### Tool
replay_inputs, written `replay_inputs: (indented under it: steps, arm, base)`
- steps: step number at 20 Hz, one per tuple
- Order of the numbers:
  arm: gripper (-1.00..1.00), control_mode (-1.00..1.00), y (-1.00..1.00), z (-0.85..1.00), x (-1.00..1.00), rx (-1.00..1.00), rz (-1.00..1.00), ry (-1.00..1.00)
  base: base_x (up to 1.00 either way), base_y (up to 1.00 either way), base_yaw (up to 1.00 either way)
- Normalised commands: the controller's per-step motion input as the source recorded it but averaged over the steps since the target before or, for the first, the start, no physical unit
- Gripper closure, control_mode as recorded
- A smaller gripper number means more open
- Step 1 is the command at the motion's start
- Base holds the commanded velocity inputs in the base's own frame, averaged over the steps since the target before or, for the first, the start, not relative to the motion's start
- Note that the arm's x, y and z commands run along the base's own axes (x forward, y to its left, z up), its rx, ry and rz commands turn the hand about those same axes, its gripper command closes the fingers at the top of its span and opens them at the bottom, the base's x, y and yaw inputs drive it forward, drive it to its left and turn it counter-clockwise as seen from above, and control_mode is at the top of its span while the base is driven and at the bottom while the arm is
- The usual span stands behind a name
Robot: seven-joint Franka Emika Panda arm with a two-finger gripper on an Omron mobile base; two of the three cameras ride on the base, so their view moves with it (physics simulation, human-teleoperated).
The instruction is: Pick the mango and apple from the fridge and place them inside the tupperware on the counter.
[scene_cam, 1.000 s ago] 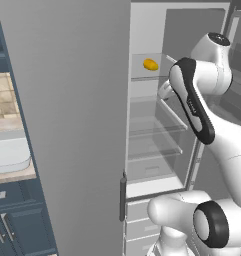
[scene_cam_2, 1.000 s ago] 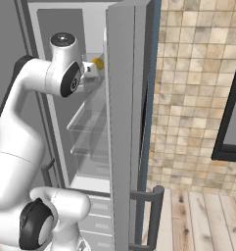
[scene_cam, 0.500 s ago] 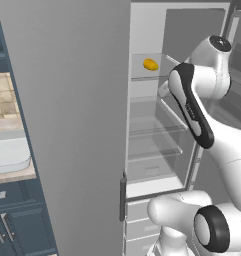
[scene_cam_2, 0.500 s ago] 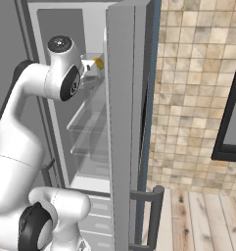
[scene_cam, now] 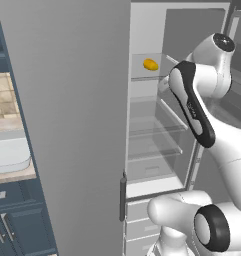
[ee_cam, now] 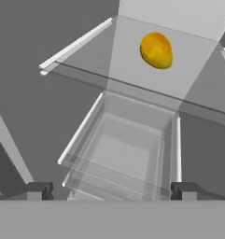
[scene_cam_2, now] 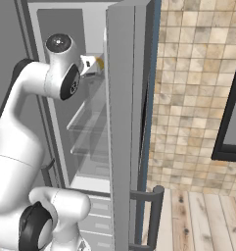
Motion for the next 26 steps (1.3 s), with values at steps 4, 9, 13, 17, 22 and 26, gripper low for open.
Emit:
replay_inputs:
  steps: [4, 9, 13, 17, 22, 26]
  arm:
    - [-1.00, -1.00, -0.01, 0.10, 0.42, 0.06, 0.00, -0.02]
    - [-1.00, -1.00, -0.04, 0.00, 0.67, 0.01, 0.00, -0.06]
    - [-1.00, -1.00, 0.00, -0.01, 0.72, 0.00, 0.00, -0.02]
    - [-1.00, -1.00, 0.00, 0.00, 0.68, 0.00, 0.00, 0.00]
    - [-1.00, -1.00, 0.00, 0.00, 0.64, 0.00, 0.00, 0.00]
    - [-1.00, -1.00, 0.00, 0.00, 0.69, 0.00, 0.00, 0.00]
  base:
    - [0.00, 0.00, 0.00]
    - [0.00, 0.00, 0.00]
    - [0.00, 0.00, 0.00]
    - [0.00, 0.00, 0.00]
    - [0.00, 0.00, 0.00]
    - [0.00, 0.00, 0.00]
